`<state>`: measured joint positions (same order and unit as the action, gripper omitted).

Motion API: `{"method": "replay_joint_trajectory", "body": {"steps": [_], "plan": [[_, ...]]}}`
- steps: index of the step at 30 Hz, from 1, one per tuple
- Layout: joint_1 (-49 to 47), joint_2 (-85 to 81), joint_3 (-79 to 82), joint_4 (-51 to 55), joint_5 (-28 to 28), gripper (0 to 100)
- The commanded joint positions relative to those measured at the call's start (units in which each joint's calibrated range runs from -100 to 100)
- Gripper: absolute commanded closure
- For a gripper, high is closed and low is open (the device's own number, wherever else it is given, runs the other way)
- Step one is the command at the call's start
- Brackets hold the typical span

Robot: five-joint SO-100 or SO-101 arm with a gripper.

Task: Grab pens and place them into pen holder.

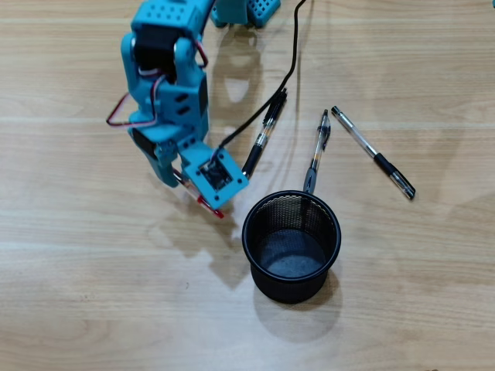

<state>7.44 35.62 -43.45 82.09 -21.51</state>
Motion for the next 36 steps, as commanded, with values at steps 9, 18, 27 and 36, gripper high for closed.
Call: {"method": "replay_joint_trajectory", "body": {"steps": [9,18,27,36], "plan": [[-6.3,-23.7,-1.1,-0.5,-7.1,98],[-16.3,-30.6,-0.8,-0.6,-20.5,98],[-22.5,-40.4,24.0,-31.2,-25.3,98],[-22.7,-42.8,59.1,-86.2,-32.2,98]]}}
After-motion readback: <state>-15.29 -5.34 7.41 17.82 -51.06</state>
